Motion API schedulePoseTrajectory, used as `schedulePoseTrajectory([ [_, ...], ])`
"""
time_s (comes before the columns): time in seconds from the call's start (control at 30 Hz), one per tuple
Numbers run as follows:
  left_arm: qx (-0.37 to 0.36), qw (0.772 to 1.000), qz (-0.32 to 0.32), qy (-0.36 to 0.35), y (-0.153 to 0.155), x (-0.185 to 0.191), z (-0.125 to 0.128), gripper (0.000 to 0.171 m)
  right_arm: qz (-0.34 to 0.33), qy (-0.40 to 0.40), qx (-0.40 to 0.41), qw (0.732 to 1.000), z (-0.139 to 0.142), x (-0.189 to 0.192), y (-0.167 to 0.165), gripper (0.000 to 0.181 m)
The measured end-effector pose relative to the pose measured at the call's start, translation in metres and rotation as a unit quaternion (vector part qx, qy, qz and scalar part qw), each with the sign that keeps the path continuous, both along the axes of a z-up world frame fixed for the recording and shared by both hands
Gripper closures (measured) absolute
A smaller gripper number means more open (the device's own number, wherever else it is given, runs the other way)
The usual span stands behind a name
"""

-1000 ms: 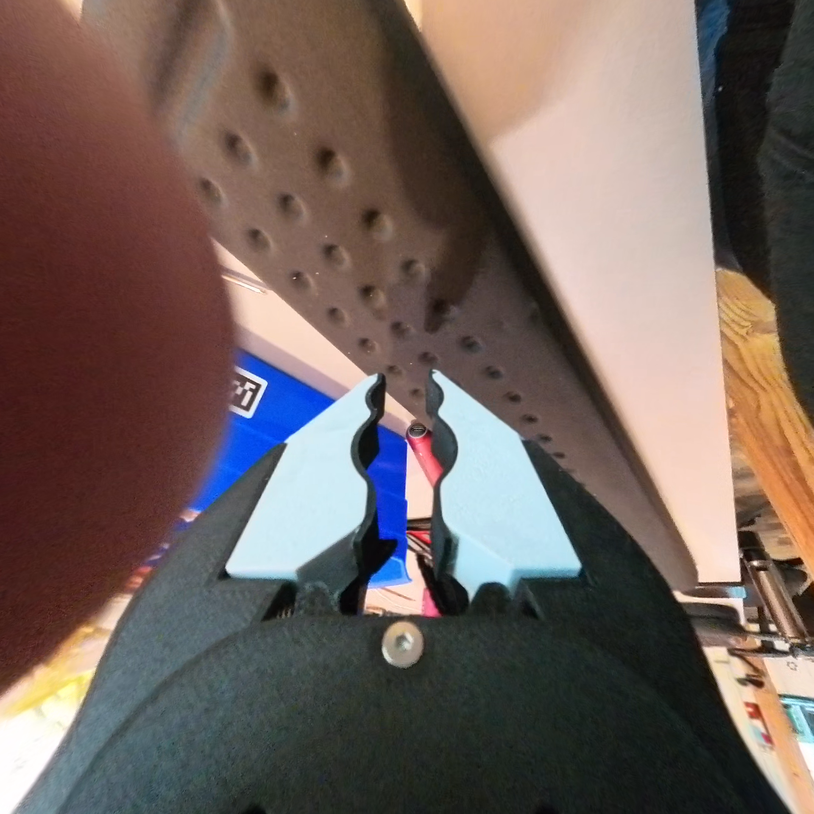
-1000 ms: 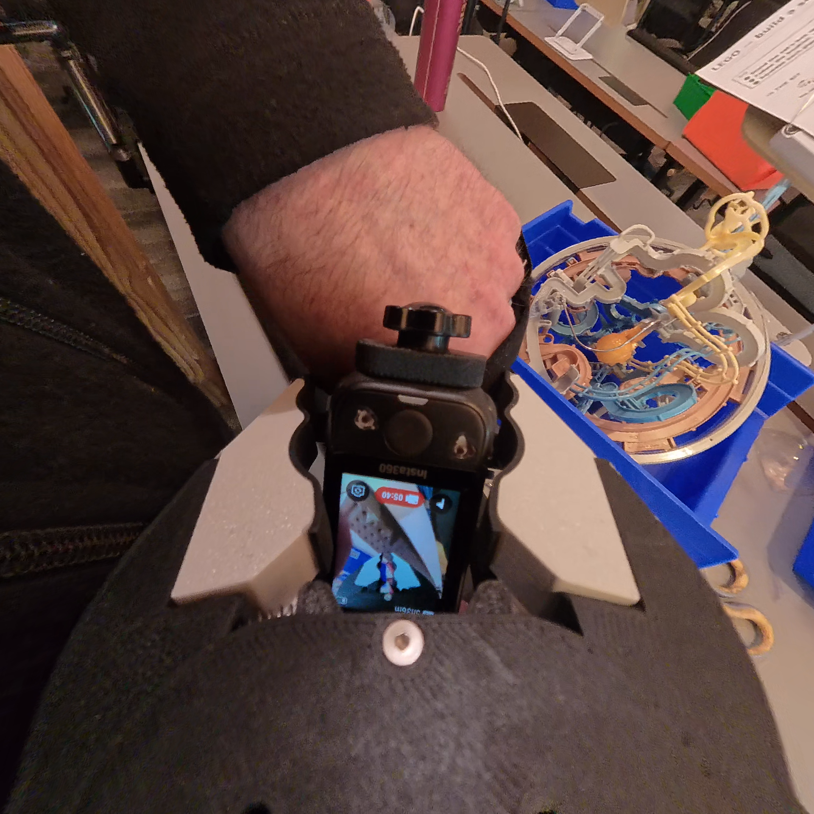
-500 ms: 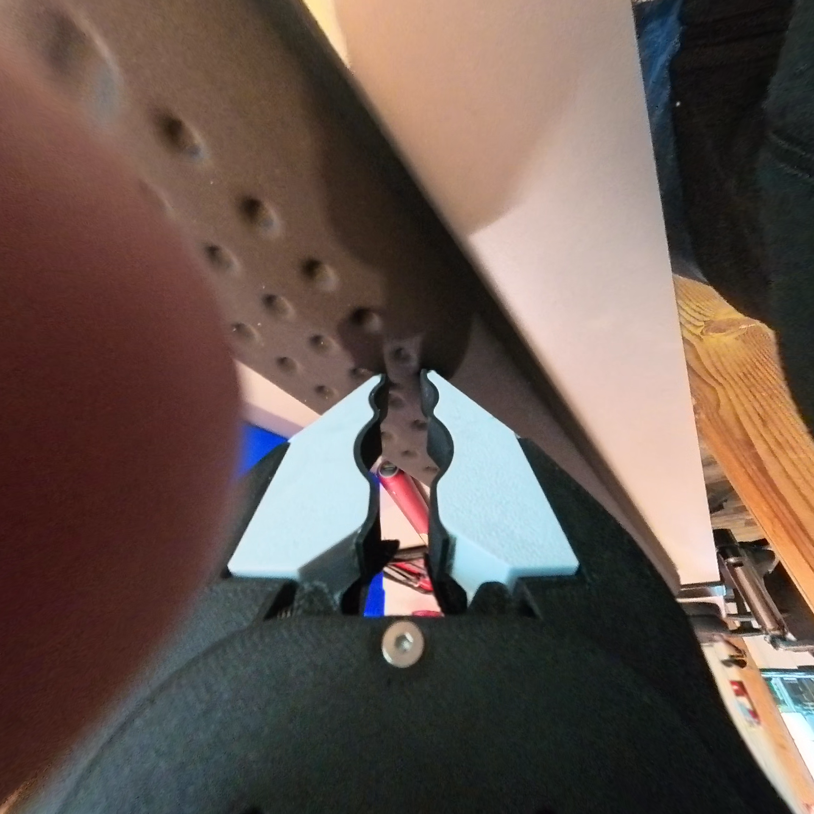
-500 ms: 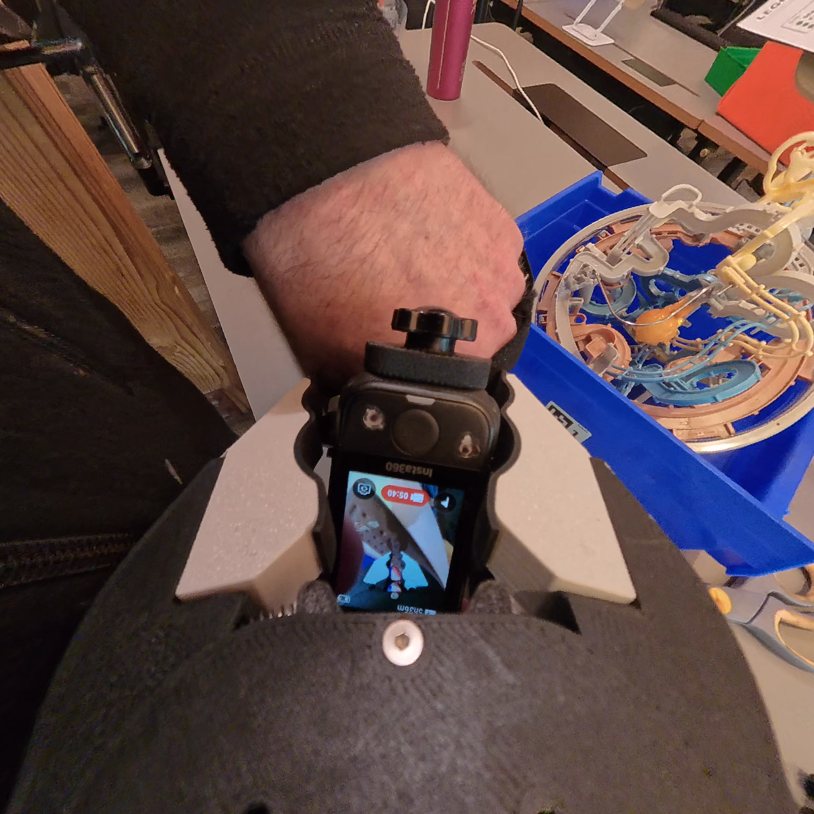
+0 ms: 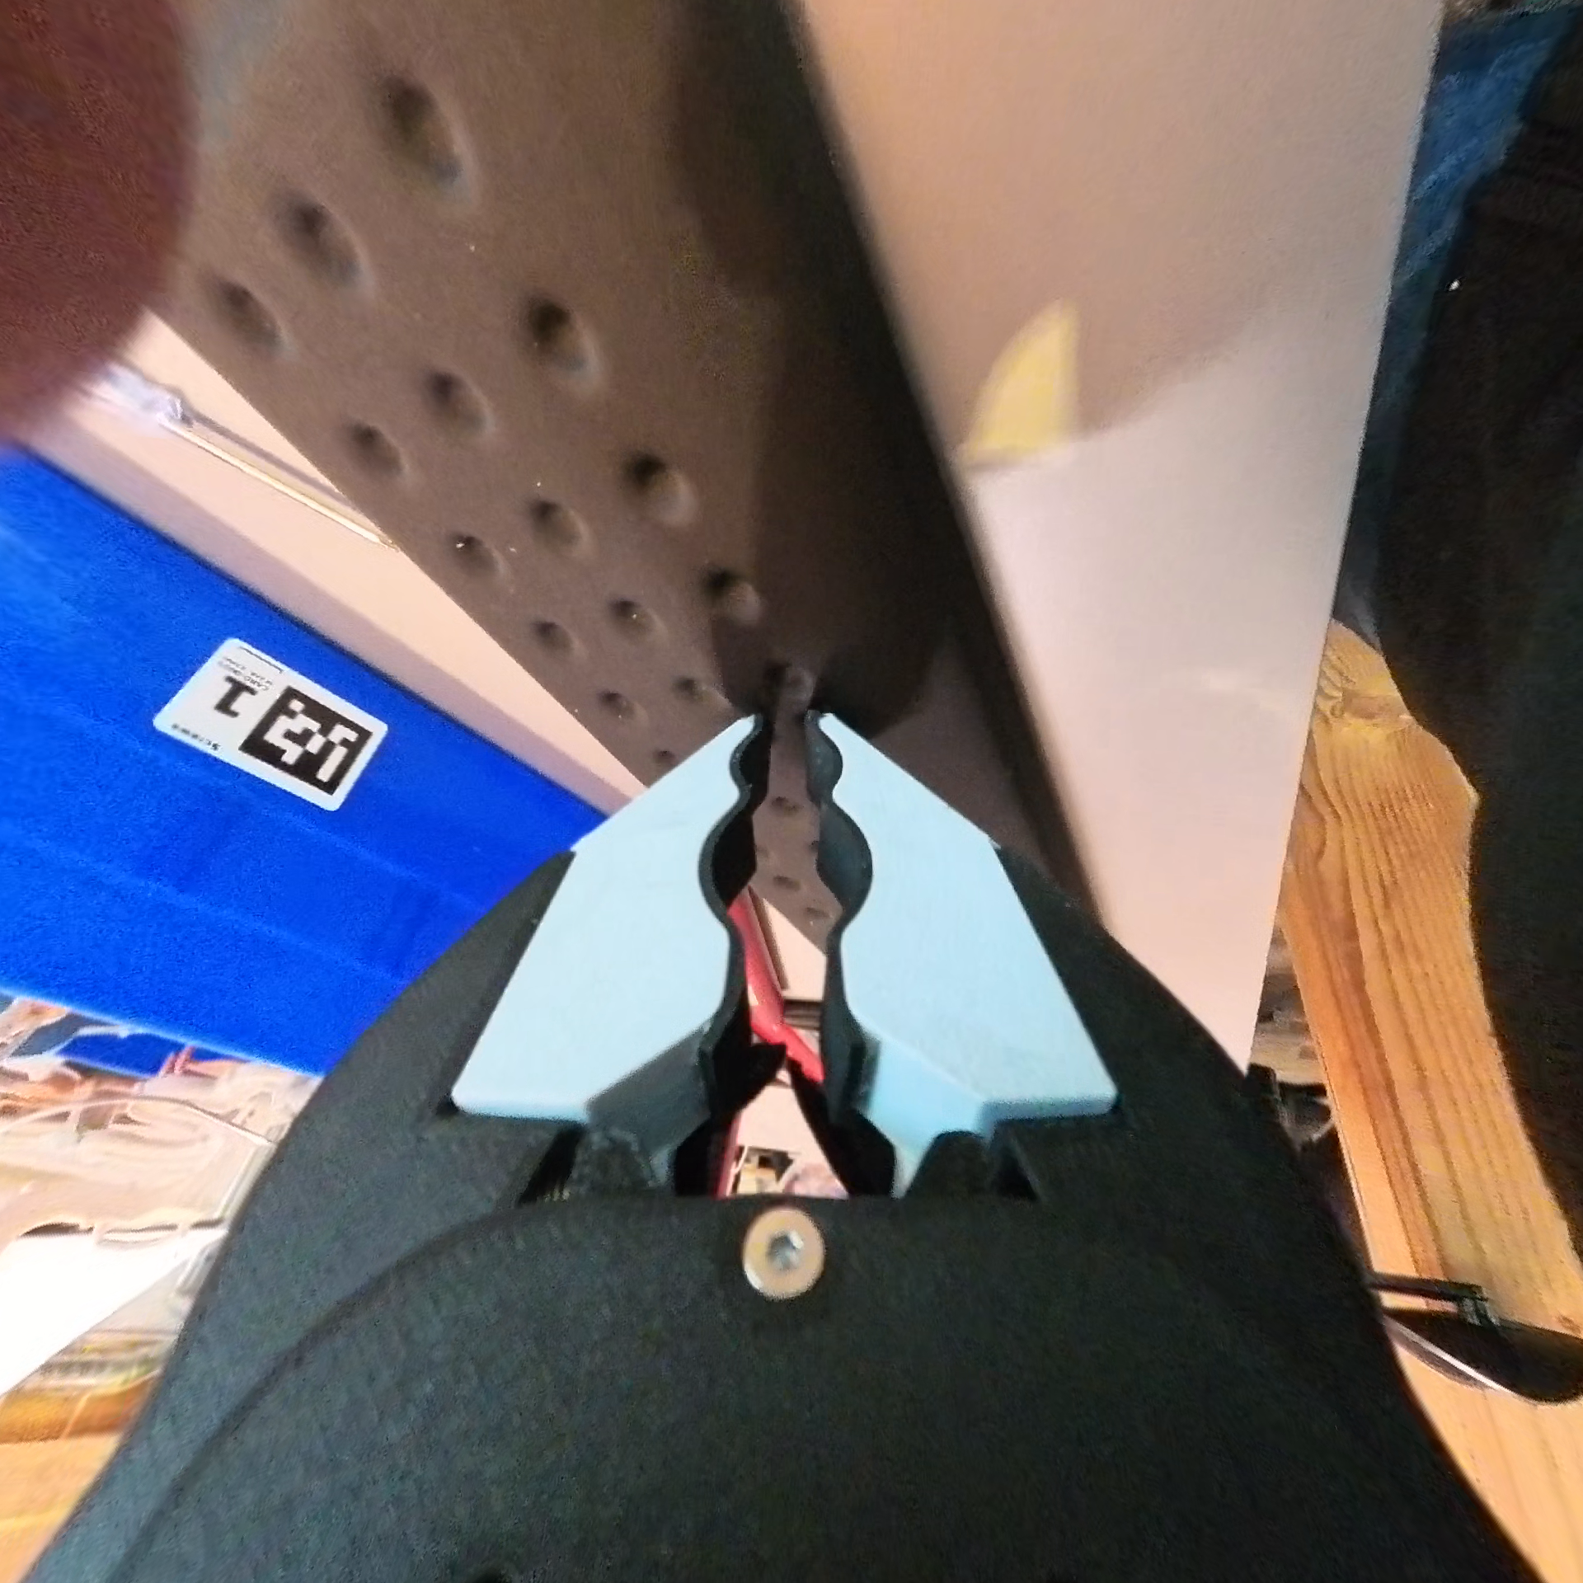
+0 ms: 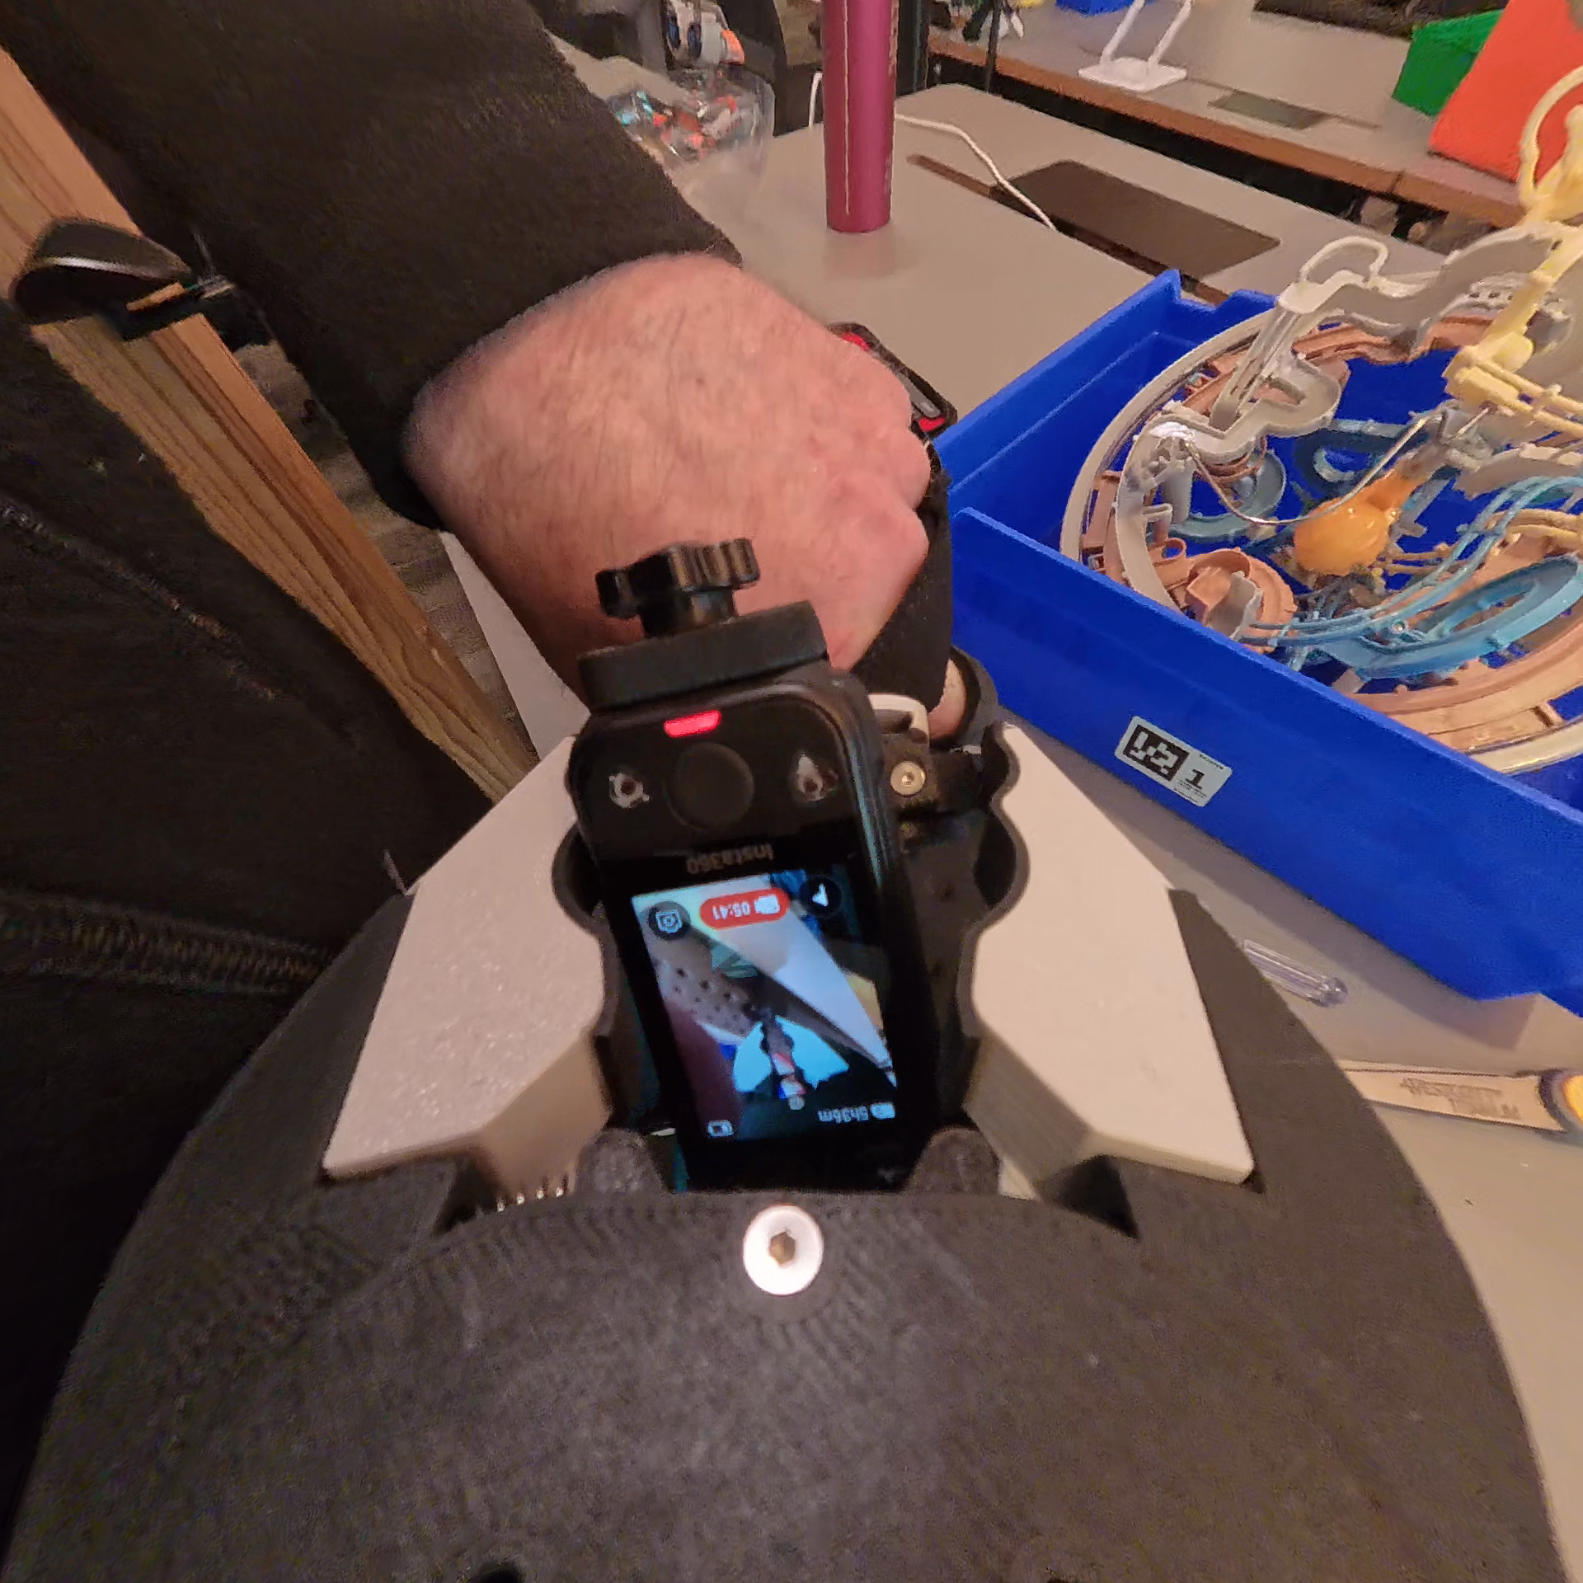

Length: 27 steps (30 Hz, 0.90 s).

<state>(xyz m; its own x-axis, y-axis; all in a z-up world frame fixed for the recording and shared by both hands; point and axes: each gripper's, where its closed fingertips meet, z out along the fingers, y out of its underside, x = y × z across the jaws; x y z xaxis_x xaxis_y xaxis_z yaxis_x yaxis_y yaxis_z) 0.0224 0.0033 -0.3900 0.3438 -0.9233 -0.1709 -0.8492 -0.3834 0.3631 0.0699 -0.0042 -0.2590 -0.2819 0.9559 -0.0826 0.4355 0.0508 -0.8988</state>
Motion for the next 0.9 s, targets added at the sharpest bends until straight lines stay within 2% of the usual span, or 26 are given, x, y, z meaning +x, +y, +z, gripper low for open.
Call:
schedulePoseTrajectory([
  [0.13, 0.004, 1.0, -0.006, 0.0, -0.001, 0.001, 0.0, 0.168, 0.025, 0.011, 0.022, 0.999, 0.0, 0.003, -0.002, 0.098],
  [0.23, 0.002, 1.0, -0.021, -0.012, 0.0, 0.003, -0.001, 0.168, 0.019, 0.018, 0.025, 0.999, 0.001, 0.0, -0.003, 0.099],
  [0.43, 0.015, 0.999, -0.037, -0.031, -0.001, 0.009, -0.002, 0.171, 0.029, -0.006, 0.046, 0.998, -0.001, -0.004, -0.009, 0.099],
  [0.9, -0.005, 0.997, -0.071, -0.016, -0.003, 0.01, 0.004, 0.164, 0.034, 0.016, 0.044, 0.998, 0.005, -0.008, -0.013, 0.102],
])
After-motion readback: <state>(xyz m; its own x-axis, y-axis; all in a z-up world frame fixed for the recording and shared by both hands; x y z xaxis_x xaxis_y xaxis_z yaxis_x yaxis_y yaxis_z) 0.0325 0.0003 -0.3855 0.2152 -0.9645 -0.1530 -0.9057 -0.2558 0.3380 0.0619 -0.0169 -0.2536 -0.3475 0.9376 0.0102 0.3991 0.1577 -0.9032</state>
